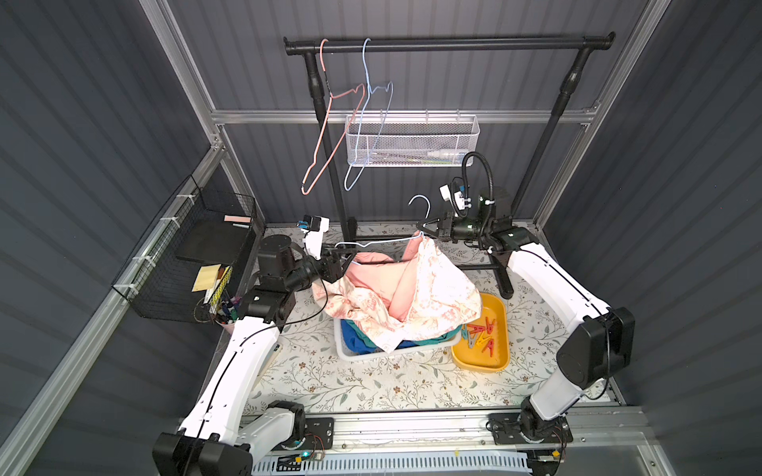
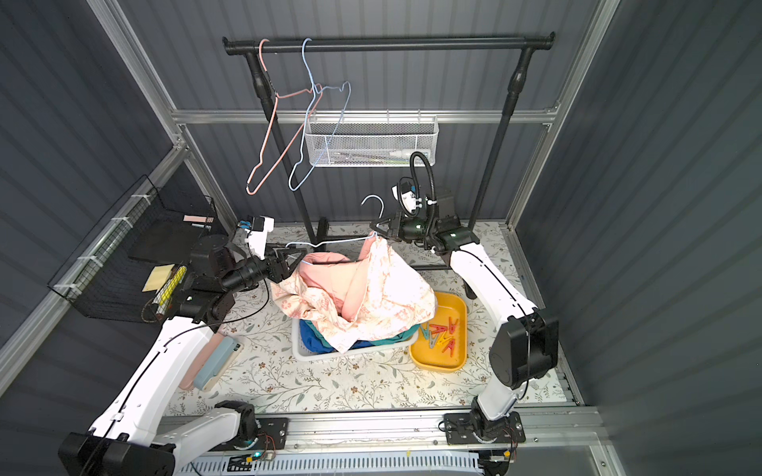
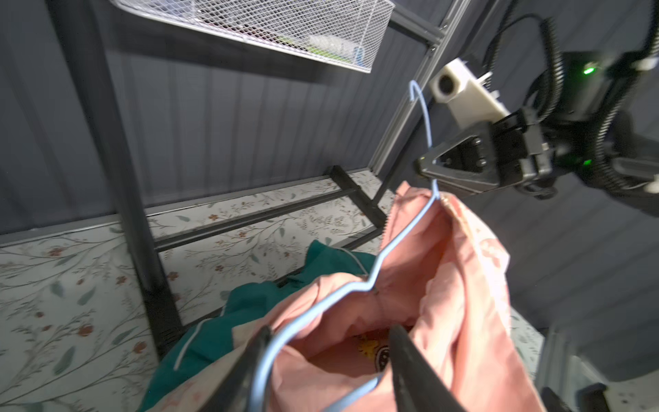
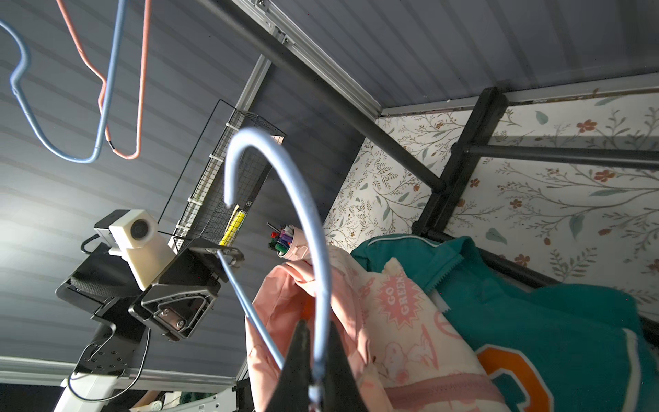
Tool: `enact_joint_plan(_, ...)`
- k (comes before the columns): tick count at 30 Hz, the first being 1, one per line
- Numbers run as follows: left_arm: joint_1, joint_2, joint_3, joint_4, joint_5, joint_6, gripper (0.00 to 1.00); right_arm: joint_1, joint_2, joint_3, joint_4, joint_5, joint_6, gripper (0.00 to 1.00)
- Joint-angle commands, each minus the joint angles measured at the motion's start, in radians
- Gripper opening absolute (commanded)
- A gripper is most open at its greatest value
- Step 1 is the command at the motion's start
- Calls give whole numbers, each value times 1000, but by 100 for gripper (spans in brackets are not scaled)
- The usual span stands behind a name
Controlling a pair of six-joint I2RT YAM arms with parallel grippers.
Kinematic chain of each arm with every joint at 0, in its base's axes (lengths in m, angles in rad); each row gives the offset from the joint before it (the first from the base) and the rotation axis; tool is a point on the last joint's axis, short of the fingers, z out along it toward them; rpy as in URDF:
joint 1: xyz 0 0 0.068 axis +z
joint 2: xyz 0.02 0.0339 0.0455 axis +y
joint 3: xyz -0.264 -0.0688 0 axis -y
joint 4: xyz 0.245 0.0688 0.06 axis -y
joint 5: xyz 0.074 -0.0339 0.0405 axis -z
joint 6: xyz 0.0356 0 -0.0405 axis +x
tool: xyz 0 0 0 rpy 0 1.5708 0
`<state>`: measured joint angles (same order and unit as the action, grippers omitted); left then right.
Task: Remove the clothespins securing jackets to the hanger
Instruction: Remove the jacket from the hanger.
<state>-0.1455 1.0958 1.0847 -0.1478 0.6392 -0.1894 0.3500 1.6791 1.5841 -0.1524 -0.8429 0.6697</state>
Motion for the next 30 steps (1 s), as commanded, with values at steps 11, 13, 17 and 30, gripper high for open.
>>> enact_joint_plan(11,6,-26,36,11,40,-33,0,-5,1,4,69,-40,6,54)
enact_joint_plan(13,7,-46,61,-13,-2,-39,0,-7,-13,-10,52,12,-1,63)
enact_joint_plan(17,7,-57,126,-82,-86,-38,0,-31,-58,-72,-3,156,3,73)
enact_joint_plan(30,7,-26,400,-139,-96,-62,0,-19,-141,-309,-90,236,-13,72)
